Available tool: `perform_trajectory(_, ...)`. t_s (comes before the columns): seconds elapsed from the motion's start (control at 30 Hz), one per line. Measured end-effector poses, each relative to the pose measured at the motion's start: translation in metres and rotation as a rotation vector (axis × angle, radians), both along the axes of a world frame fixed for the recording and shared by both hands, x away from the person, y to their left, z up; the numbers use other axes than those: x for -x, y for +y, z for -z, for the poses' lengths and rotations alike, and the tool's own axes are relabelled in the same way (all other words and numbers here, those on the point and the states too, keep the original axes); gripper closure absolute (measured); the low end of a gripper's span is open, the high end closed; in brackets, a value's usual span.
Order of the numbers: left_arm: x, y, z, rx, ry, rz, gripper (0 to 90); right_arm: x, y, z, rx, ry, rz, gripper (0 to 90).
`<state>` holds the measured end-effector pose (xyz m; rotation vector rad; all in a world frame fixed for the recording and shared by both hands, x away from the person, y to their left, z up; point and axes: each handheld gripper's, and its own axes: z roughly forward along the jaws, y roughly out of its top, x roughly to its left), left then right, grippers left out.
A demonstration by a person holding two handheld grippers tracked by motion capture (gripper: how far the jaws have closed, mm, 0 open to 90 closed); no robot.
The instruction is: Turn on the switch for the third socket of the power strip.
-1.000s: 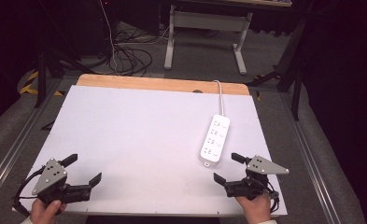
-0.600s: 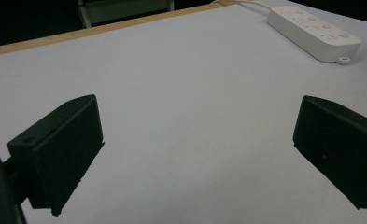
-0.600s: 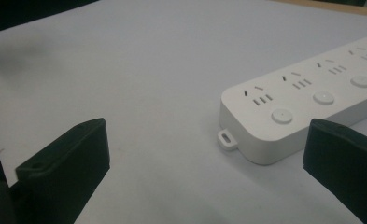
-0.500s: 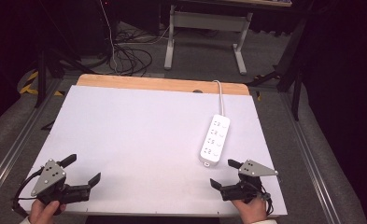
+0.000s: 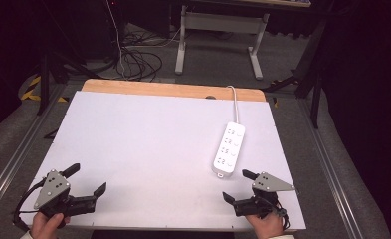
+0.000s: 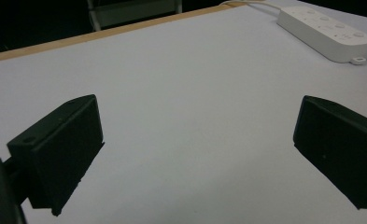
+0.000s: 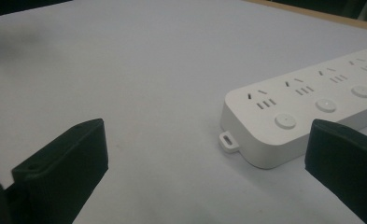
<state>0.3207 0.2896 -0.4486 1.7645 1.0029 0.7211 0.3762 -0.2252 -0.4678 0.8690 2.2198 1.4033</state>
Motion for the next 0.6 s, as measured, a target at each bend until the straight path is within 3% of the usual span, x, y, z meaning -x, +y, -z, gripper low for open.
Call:
perform_trajectory(0.3, -0.0018, 0.0006, 0.0010, -0.008, -0.007, 0.012, 1.9, 0.0002, -0.0026, -0.0021, -0.001, -0.008, 0.015, 0.2)
perform_trajectory(0.47, -0.0046, -0.0003, 0.0012, 0.006, 0.027, 0.031, 1.9, -0.0013, -0.0024, -0.0013, 0.023, 0.007, 0.027, 0.7)
perform_trajectory(0.6, -0.0053, -0.0007, 0.0013, -0.001, 0.024, 0.017, 2.2, -0.0017, -0.0032, -0.0012, 0.025, 0.007, 0.032, 0.7)
